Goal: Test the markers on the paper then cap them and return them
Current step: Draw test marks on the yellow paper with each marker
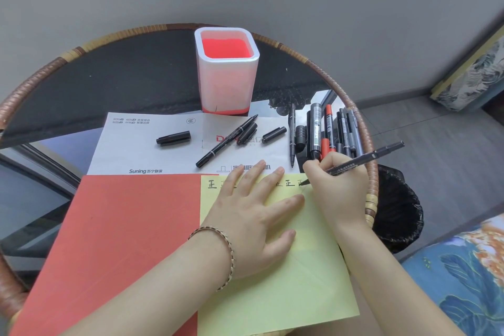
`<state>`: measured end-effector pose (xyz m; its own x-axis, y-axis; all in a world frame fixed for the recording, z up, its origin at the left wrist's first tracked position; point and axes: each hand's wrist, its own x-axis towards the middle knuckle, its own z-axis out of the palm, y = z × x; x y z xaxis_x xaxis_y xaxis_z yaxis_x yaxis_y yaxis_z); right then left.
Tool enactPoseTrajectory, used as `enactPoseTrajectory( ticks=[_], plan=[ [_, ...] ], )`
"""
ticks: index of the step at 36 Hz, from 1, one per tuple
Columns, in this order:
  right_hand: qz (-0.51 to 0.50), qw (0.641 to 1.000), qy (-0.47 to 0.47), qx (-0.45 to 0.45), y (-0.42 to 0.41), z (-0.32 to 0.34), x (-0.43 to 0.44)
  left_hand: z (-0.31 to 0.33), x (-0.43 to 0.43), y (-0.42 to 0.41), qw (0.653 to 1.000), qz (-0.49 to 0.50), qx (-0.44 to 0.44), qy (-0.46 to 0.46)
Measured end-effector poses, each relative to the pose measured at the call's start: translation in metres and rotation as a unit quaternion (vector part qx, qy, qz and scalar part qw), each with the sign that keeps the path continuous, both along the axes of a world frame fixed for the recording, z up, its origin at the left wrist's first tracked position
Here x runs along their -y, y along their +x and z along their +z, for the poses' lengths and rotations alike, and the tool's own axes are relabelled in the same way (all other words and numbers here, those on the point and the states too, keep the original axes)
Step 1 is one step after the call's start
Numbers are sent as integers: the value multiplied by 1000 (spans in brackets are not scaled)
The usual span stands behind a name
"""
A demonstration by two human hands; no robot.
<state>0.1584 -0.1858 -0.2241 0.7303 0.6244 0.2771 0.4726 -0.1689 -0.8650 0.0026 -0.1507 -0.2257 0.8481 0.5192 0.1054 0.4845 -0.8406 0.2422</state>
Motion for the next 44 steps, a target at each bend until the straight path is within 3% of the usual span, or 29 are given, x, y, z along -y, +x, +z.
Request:
enactPoseTrajectory(
  ticks=[11,16,21,26,30,34,37,41,44],
  plan=[
    [-34,999,-4,5,0,-1,2,1,0,0,1000,0,-3,1],
    [-63,996,56,-34,0,7,2,0,0,0,1000,1,-6,-2],
    [-5,991,111,-71,-3,15,4,0,0,-1,1000,-3,-6,-4],
    [90,995,36,-30,16,42,2,4,-2,0,1000,-7,-20,-10],
    [132,987,-52,76,26,64,-12,8,-2,-2,999,-15,-22,-39],
    [186,941,-118,258,19,71,-34,5,-1,-1,999,-17,-30,-8],
    [222,896,-166,346,10,64,-52,9,-1,-2,999,-20,-38,-27],
    [224,858,-253,388,-2,48,-69,2,-3,-1,1000,-14,-7,-17],
    [232,866,-258,359,-6,41,-72,3,-1,-2,1000,-9,-10,-6]
  ],
)
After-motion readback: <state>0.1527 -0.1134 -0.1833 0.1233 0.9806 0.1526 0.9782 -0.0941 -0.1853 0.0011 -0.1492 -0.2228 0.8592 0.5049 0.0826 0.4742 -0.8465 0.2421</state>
